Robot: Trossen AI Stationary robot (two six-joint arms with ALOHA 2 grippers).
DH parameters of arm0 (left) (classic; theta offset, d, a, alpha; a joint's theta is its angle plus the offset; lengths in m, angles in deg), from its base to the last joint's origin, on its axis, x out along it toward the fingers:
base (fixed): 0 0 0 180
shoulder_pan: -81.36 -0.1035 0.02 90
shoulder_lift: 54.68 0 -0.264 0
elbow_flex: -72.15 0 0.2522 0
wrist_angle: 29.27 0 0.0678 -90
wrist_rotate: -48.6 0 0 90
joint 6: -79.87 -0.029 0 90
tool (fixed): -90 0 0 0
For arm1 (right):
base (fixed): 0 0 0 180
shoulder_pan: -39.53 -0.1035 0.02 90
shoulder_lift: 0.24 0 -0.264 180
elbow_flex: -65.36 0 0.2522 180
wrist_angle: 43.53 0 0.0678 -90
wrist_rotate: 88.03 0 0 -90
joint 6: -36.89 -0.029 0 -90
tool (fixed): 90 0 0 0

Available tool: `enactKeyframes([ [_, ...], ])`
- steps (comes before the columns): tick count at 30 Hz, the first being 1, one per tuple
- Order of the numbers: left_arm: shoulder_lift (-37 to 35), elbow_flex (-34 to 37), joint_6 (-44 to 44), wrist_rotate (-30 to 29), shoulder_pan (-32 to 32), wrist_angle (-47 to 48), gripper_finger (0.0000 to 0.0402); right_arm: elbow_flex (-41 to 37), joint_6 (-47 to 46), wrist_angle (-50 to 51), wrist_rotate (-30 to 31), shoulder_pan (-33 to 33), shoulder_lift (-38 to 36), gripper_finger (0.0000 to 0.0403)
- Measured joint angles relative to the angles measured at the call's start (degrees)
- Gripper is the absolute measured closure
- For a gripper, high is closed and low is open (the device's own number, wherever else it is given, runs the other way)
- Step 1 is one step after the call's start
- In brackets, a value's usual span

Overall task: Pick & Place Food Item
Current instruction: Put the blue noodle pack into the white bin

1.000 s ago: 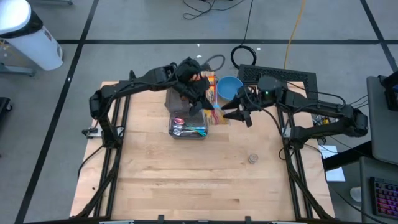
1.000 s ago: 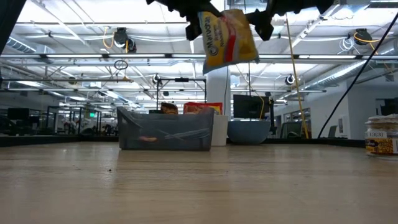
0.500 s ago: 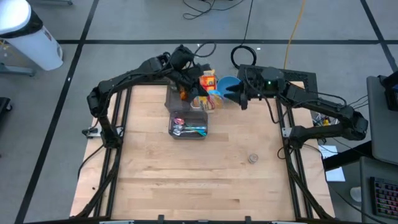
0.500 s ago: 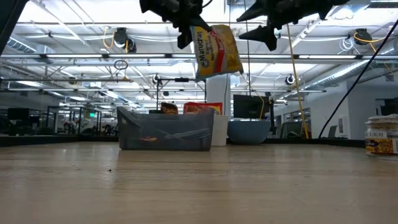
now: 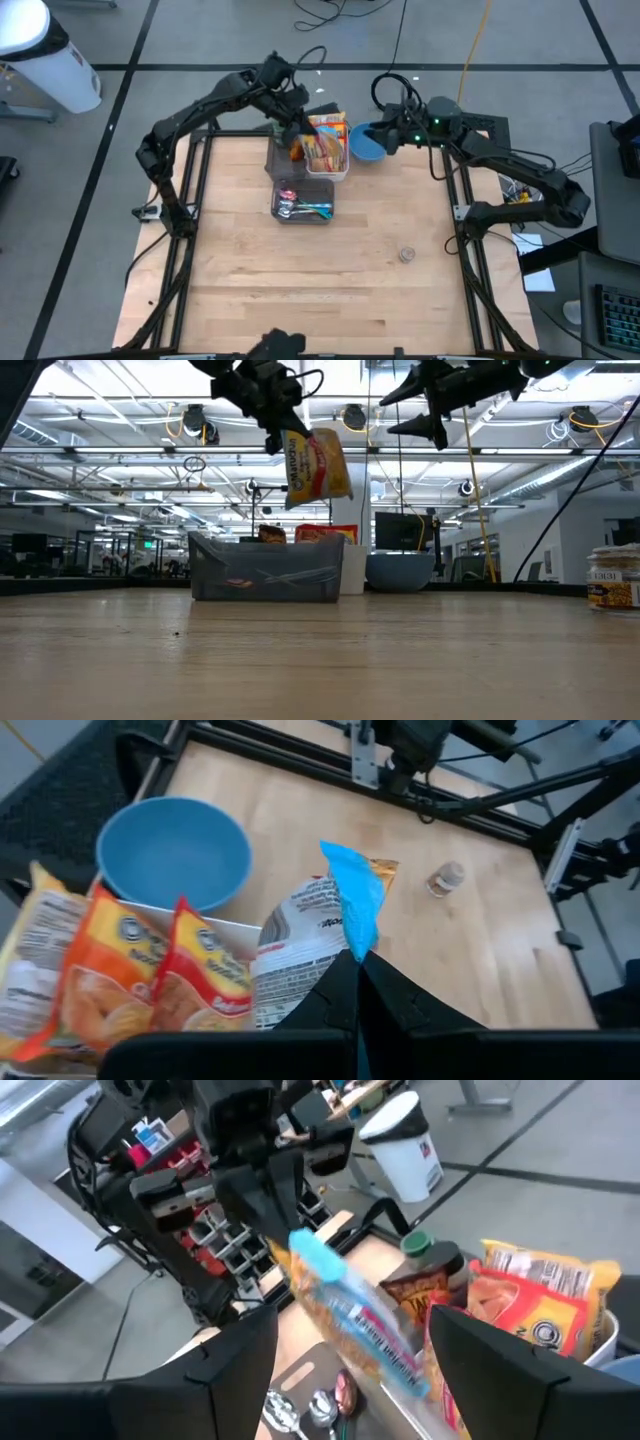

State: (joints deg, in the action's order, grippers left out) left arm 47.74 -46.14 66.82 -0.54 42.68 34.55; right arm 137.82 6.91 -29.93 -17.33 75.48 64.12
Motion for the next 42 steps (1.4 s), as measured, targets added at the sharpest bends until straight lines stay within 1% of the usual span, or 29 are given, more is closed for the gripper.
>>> enactKeyframes([
  [6,2.1,0.0,-2.1,-0.3,-2.2,-0.5,0.0400,-0.1,-2.4,-0.9,-0.1,-1.3,3.2,0.0147],
  [8,3.1,0.0,-2.4,-0.4,-2.3,-0.7,0.0399,0.0,-2.4,-2.4,0.0,-2.2,4.3,0.0145],
  [14,6.1,0.0,-2.3,-1.6,-2.1,-0.8,0.0399,0.0,-2.4,-2.7,0.0,-3.5,6.5,0.0147],
  [16,7.3,0.0,-1.7,-1.7,-2.0,-0.7,0.0399,0.0,-2.3,-2.9,0.6,-3.6,6.7,0.0148],
  [21,8.9,0.0,-1.4,-1.6,-0.9,-1.5,0.0397,0.0,-0.6,-5.3,4.4,-4.4,6.7,0.0147],
  [29,9.9,0.0,1.2,-1.7,0.8,-5.8,0.0398,0.0,-0.2,-6.5,4.3,-4.3,6.6,0.0151],
  [36,10.1,0.0,1.2,-3.3,0.8,-5.3,0.0397,0.0,-0.2,-6.5,4.3,-4.3,6.6,0.0150],
  [42,10.1,0.0,1.9,-3.5,0.6,-5.1,0.0395,0.0,-0.2,-6.5,4.2,-4.3,6.6,0.0151],
])
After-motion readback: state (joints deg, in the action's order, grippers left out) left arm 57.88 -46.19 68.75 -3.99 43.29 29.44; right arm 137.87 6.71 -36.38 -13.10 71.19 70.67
